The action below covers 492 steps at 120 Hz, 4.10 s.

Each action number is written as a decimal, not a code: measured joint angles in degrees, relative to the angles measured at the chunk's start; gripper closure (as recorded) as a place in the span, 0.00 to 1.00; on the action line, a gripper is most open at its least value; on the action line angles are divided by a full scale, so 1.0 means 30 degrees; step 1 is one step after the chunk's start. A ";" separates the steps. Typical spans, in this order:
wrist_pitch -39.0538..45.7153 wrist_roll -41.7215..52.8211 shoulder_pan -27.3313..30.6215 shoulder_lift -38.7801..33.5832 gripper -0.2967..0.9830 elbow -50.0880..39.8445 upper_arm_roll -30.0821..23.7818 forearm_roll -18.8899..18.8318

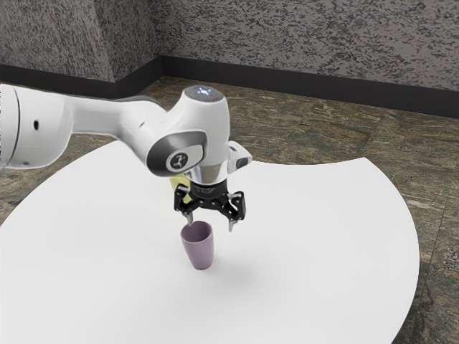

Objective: Place the right cup onto the left cup

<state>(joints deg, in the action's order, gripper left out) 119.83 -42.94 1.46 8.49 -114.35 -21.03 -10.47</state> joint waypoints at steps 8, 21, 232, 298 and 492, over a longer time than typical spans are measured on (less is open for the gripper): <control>0.0267 -0.0188 0.0018 0.0274 0.23 0.0013 0.0026 -0.0131; 0.0632 -0.0452 0.0053 0.0739 0.23 0.0012 0.0048 -0.0240; 0.3379 -0.0860 0.0367 0.3426 0.81 0.0201 0.1256 -0.0981; 0.2562 -0.0569 0.0327 0.2140 0.82 0.0989 0.1267 -0.1218; -0.2428 0.9322 0.1927 0.9079 0.82 1.4626 0.3756 -0.2071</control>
<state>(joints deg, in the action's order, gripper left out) 112.54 -14.98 7.24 35.73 -70.47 -9.76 -16.68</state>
